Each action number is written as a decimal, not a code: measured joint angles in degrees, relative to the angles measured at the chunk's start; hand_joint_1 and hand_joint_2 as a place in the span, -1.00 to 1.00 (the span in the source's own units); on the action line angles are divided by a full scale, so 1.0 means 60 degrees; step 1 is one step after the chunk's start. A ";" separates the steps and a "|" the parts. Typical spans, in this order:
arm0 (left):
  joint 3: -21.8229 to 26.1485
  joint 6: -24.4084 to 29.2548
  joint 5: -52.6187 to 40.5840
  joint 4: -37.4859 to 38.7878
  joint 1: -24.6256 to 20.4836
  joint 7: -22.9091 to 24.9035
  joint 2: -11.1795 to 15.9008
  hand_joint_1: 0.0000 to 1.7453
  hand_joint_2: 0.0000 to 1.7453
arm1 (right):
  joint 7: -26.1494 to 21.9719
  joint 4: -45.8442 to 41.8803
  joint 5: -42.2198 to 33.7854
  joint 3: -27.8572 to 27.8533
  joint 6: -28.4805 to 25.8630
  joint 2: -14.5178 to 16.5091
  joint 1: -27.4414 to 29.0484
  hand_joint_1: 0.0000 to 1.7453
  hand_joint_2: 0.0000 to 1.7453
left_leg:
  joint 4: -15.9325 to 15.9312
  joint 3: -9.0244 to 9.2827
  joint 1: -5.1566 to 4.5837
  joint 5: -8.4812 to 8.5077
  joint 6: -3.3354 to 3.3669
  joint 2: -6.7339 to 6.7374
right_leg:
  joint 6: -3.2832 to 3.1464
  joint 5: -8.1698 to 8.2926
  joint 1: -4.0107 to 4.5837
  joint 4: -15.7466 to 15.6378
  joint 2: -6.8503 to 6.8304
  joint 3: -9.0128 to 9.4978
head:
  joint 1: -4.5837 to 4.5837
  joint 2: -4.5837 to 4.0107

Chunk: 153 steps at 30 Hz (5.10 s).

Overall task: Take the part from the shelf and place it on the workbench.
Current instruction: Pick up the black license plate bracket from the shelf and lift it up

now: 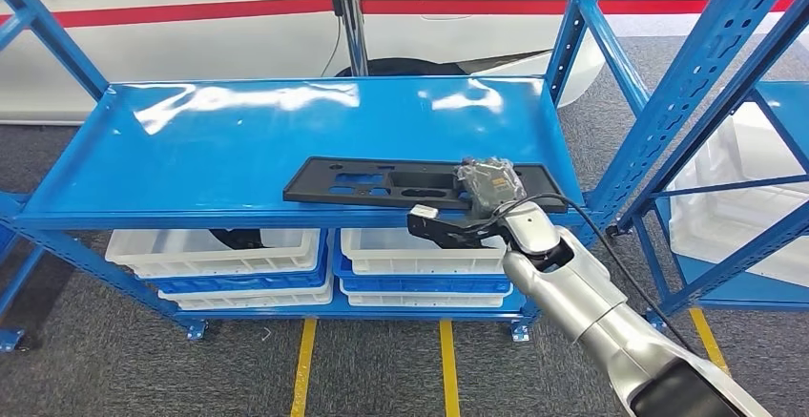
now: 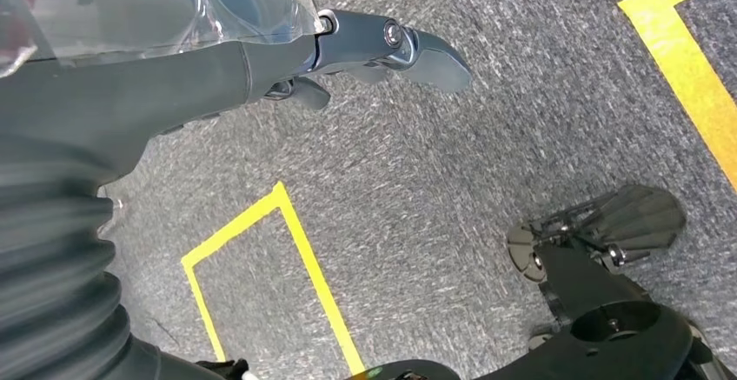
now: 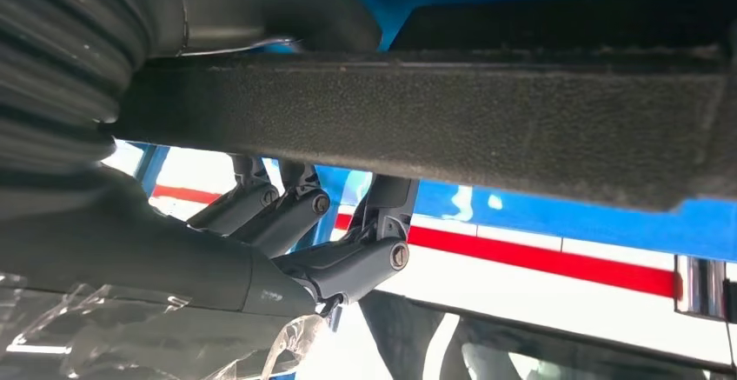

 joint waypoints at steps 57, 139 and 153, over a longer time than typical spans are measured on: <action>-0.0011 0.0127 -0.0596 0.0000 -0.0031 0.0224 0.0000 -1.00 1.00 | 0.0279 -0.2296 0.1017 -0.0359 -0.0588 -0.0840 0.0726 1.00 1.00 | 0.0000 -0.0001 0.0000 0.0000 0.0000 0.0005 | 0.0001 0.0001 0.0000 0.0000 0.0003 0.0000 | 0.0000 0.0000; -0.0007 -0.0207 -0.1373 0.0004 -0.0276 0.0304 0.0029 -1.00 1.00 | 0.0140 -0.3683 0.2027 -0.1162 -0.1644 -0.1301 0.1502 1.00 1.00 | 0.0006 0.1102 -0.0036 -0.0885 -0.0053 0.0112 | -0.0123 0.0898 0.0073 0.0050 -0.0124 -0.0799 | -0.0004 0.0002; -0.0007 -0.0214 -0.1480 0.0004 -0.0302 0.0357 0.0015 -1.00 1.00 | 0.0149 -0.3724 0.1973 -0.1184 -0.1641 -0.1395 0.1542 1.00 1.00 | -0.0059 -0.0046 0.0164 0.0182 -0.0004 0.0146 | 0.0406 -0.0148 -0.0191 0.0633 -0.0067 0.0088 | 0.0001 0.0003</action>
